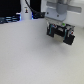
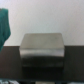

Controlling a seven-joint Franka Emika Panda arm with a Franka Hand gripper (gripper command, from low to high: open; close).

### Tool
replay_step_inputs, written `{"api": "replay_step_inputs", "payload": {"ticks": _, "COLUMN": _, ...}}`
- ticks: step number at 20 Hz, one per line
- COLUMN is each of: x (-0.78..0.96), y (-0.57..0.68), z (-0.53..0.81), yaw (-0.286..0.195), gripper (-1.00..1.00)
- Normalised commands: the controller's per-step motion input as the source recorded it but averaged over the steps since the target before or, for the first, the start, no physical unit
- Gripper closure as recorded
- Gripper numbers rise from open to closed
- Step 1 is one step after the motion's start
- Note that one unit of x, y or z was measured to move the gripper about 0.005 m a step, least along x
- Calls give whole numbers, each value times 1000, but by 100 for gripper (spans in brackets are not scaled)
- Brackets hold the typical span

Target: Open the kcup holder, insert the kcup into the holder, and close the kcup holder

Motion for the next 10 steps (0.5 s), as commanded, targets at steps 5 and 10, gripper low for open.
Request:
{"api": "replay_step_inputs", "payload": {"ticks": 5, "x": 132, "y": 221, "z": -194, "yaw": 240, "gripper": -100}}
{"api": "replay_step_inputs", "payload": {"ticks": 10, "x": -14, "y": 247, "z": -182, "yaw": 223, "gripper": -100}}
